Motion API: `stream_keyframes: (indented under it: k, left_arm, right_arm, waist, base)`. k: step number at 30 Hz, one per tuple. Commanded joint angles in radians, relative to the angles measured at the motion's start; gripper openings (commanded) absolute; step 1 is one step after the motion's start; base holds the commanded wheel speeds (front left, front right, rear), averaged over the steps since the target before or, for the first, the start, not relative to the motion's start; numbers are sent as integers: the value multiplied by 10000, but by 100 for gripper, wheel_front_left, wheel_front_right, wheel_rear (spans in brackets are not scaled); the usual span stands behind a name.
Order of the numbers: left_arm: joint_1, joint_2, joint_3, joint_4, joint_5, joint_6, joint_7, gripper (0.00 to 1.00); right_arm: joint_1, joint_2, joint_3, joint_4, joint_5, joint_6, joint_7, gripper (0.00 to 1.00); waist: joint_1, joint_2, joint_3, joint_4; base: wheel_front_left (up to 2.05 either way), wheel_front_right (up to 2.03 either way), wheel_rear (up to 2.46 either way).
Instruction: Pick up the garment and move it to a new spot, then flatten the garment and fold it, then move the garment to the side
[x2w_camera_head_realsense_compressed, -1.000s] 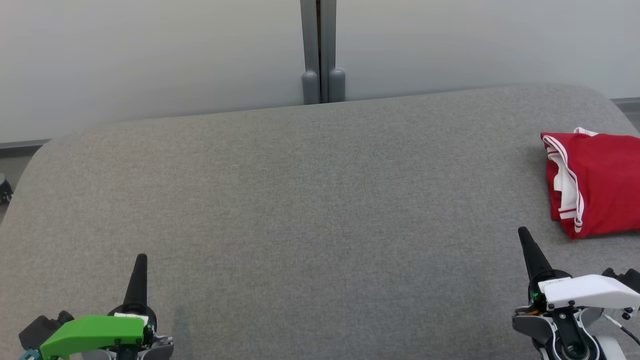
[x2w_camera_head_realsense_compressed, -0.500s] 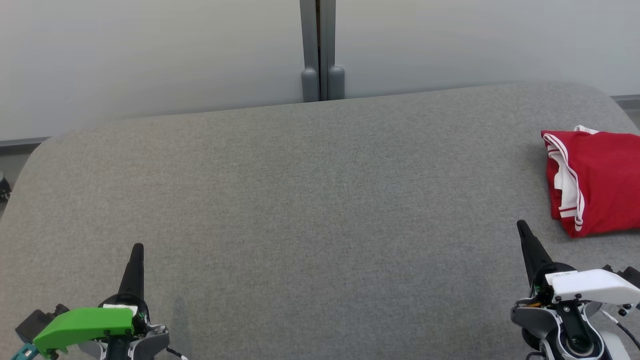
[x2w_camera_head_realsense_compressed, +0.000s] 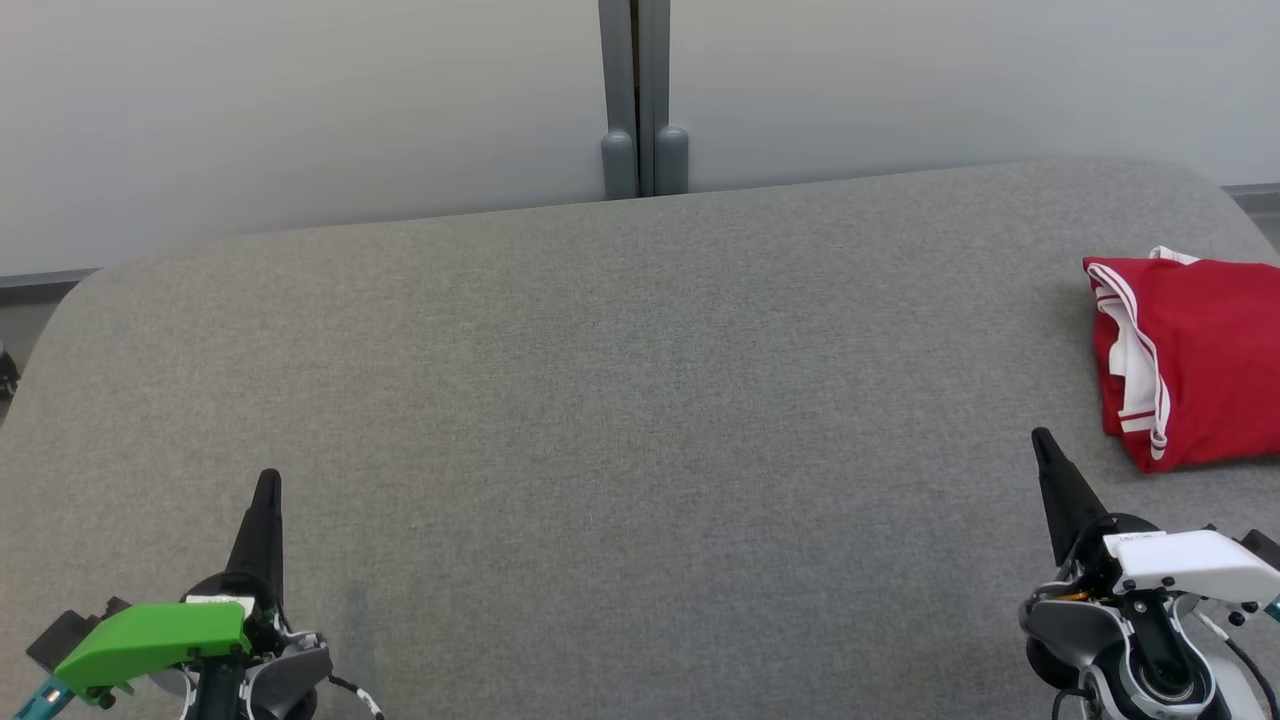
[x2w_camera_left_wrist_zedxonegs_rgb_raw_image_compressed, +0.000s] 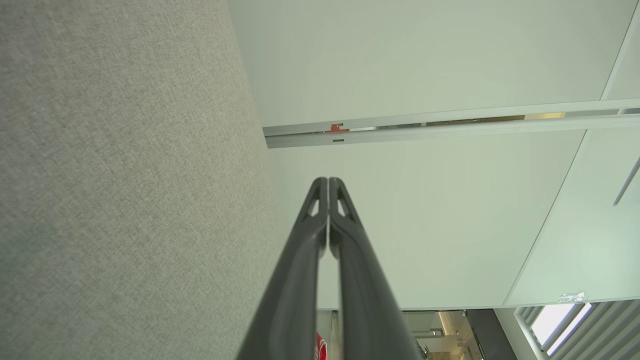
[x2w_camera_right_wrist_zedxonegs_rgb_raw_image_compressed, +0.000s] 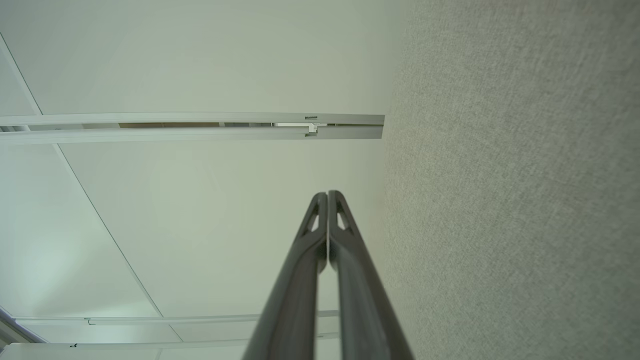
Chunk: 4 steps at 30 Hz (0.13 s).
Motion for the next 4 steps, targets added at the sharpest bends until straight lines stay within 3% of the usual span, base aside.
stream_keyframes:
  k: [1, 4]
  left_arm:
    - [-259, 18, 51, 31, -234, -76, 58, 0]
    - [-284, 11, 83, 49, -403, -91, 124, 0]
  right_arm:
    - [-161, -4, -24, 17, 234, 4, 61, 0]
    - [-189, -3, -34, 30, 455, 4, 119, 0]
  waist:
    - [0, 0, 7, -1]
    - [0, 0, 23, -4]
  base:
    - [0, 0, 0]
    - [0, 0, 0]
